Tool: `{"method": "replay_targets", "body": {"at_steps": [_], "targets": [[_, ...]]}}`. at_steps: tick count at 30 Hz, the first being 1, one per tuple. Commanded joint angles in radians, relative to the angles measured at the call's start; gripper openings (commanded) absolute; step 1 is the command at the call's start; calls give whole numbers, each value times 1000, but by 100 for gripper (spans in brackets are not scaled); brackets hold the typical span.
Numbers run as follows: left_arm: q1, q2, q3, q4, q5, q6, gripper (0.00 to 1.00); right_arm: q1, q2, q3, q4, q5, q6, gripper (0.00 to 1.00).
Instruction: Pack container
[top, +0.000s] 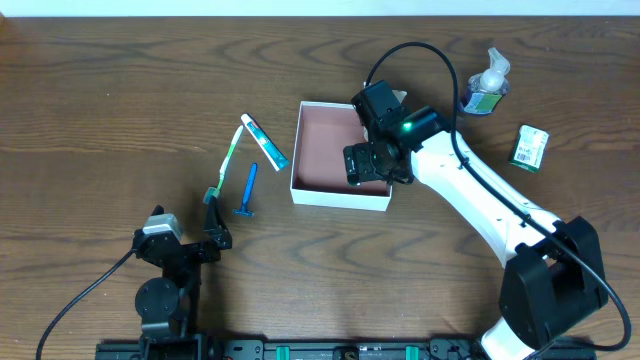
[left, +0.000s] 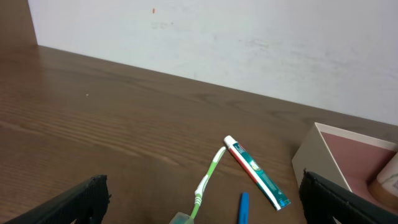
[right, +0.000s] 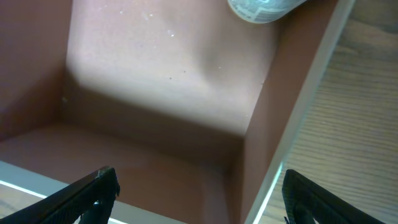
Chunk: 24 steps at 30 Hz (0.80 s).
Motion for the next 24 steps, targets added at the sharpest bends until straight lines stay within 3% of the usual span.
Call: {"method": "replay_targets", "body": {"at_steps": [1, 10, 24], "targets": [[-2, -5, -14, -39, 7, 3, 98, 8, -1, -2, -6, 50, 16, 85], [-2, -5, -14, -39, 7, 3, 98, 19, -1, -2, 43, 0, -2, 86], [-2, -5, -14, -39, 7, 3, 98, 58, 5, -19, 58, -32, -184, 87]]}}
